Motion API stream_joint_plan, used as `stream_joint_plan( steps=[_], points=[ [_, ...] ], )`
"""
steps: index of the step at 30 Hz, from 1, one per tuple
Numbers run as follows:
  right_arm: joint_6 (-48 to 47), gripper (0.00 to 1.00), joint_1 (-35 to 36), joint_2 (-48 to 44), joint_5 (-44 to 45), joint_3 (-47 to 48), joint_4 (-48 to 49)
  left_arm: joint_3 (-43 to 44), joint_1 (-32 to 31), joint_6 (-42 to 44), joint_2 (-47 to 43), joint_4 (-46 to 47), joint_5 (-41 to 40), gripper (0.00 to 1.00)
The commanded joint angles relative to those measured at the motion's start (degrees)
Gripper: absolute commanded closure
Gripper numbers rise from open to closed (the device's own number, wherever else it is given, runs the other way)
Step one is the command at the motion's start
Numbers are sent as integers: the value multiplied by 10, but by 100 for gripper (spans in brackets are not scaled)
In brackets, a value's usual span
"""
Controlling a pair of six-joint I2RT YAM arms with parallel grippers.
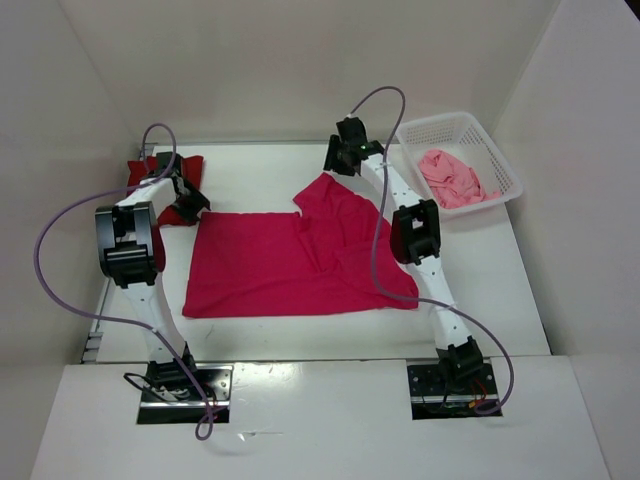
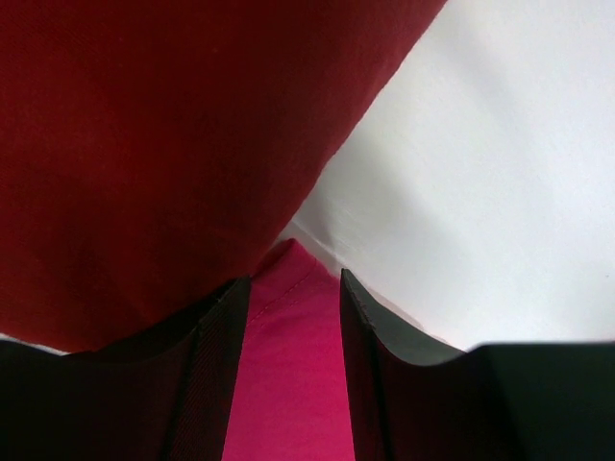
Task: Fold and stack the t-shirts
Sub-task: Grap the side of the flattened tshirt furthest away from the robot with both arms
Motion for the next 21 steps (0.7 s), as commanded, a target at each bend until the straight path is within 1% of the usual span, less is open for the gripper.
stream_joint_plan(
  steps=[1,4,6,7,10,11,13,15,16,19,20,21],
  points=[
    [-26,45,-1,51,26,123,-74,15,-5,13,18,-5,-7,50],
    [-26,44,-1,51,26,113,-62,20,-11,13,24,-5,-1,51],
    [-26,44,-1,59,-4,107,-56,20,-11,13,30,0,-1,54],
    [-26,44,-1,59,-16,102,-51,20,-11,13,30,0,-1,59],
    [-16,45,-1,72,-48,102,-45,20,-11,8,30,0,-1,64],
    [-16,45,-1,72,-48,102,-38,25,-11,8,35,0,-1,68],
    [-11,45,-1,82,-56,102,-31,25,-11,8,35,0,-1,69],
    [2,51,-1,90,-73,102,-25,25,-11,8,35,0,-1,75],
    [2,58,-1,97,-73,102,-25,25,-11,8,35,0,-1,76],
    [17,65,-1,102,-73,114,-20,25,-11,3,35,0,-1,84],
    [17,75,-1,102,-73,114,-20,25,-11,3,35,0,-1,86],
    [31,81,-1,102,-65,120,-14,25,-11,3,35,0,-1,88]
  ],
)
